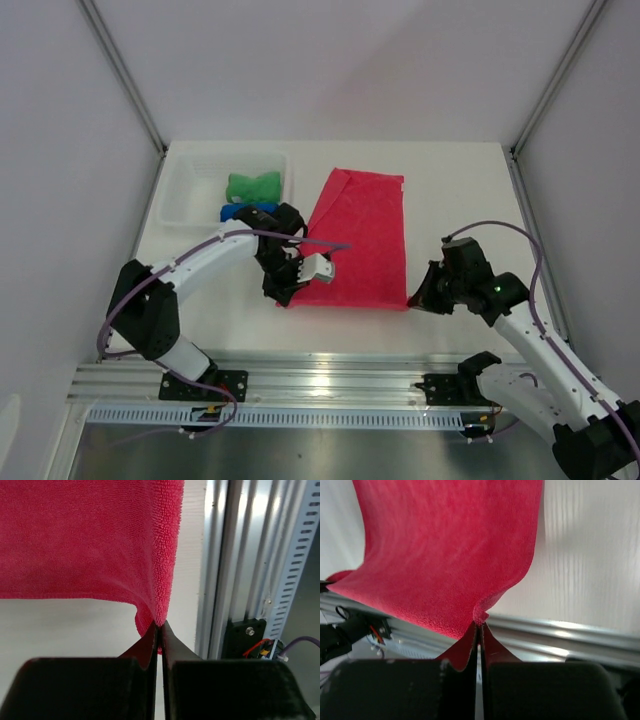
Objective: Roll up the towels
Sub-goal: Flatten the towel
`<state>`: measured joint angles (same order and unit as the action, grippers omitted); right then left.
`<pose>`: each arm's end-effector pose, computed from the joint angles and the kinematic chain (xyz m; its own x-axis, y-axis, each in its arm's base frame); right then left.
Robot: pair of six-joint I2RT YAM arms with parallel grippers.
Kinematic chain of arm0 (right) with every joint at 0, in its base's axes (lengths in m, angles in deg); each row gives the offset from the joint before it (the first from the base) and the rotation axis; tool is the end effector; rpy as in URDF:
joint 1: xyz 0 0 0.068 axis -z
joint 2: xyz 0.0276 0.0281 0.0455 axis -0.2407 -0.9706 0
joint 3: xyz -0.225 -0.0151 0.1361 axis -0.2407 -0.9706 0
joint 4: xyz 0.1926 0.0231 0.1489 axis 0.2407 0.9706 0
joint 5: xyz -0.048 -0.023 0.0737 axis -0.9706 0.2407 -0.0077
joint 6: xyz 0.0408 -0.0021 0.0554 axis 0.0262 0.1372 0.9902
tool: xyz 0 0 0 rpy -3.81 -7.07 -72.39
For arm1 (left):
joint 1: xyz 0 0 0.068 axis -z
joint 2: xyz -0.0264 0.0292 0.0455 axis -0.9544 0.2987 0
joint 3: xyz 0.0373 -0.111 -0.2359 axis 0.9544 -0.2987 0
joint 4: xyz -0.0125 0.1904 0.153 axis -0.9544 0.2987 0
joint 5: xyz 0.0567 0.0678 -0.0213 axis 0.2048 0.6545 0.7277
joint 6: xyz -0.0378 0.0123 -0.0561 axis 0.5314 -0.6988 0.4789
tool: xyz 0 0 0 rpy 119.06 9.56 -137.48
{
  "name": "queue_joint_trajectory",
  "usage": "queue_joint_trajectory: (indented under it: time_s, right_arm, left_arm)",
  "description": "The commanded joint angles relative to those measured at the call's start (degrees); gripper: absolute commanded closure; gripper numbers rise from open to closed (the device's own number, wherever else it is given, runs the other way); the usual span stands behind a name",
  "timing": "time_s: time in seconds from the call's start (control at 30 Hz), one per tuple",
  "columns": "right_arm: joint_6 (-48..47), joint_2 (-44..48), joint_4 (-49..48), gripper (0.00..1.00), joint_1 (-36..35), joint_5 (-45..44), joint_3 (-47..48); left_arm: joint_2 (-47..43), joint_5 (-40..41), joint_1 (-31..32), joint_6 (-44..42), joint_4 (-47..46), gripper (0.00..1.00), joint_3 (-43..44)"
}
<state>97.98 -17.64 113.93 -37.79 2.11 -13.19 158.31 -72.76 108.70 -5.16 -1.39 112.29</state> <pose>0.1458 0.0752 0.2386 -0.8865 0.2898 -0.3607 0.0900 0.8726 0.4800 0.1945 -0.1729 0.2225 -0.1030 0.9223 -0.3725 0.9648 0.0016 -0.2629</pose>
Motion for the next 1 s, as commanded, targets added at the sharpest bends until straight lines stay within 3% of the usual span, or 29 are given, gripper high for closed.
queue_joint_trajectory:
  time_s: [0.0,0.07,0.17,0.33,0.47,0.73,0.8,0.87,0.93,0.97]
  right_arm:
    - [5.77,2.97,12.66,1.0,-4.7,-1.34,-0.66]
    - [7.44,3.76,15.57,1.0,-7.85,-1.61,-0.05]
    - [10.34,5.08,18.48,1.0,-10.06,-0.73,-0.22]
    - [11.23,3.34,15.94,1.0,-11.47,-0.98,-0.31]
    - [10.52,0.0,7.62,1.0,-11.48,-2.66,-3.37]
    - [13.16,-1.68,2.4,1.0,-12.53,0.41,-11.73]
    - [12.64,-2.21,1.35,1.0,-12.62,0.68,-12.78]
    - [11.76,-2.91,0.12,1.0,-12.79,1.47,-13.49]
    - [11.49,-4.14,-0.59,0.97,-12.88,2.0,-14.02]
    - [11.32,-4.58,-1.11,0.89,-13.14,2.78,-14.19]
  left_arm:
    - [-5.04,-0.55,0.58,-4.14,9.72,0.99,-2.38]
    - [-6.54,-0.81,1.01,-4.84,12.63,0.99,-3.44]
    - [-7.07,-1.42,1.54,-3.27,9.05,0.99,-6.15]
    - [-5.22,-1.96,2.95,-0.19,5.09,0.99,-7.66]
    - [-3.65,2.69,2.69,4.72,-5.02,0.99,-8.1]
    - [-2.15,2.44,3.21,1.57,-5.74,0.99,-15.21]
    - [-2.15,1.83,3.39,0.69,-5.91,0.94,-15.92]
    - [-2.32,1.04,3.56,-0.79,-5.74,0.82,-16.97]
    - [-2.32,-0.45,3.91,-2.12,-4.95,0.66,-17.67]
    - [-2.41,-1.16,4.09,-3.25,-3.82,0.49,-18.11]
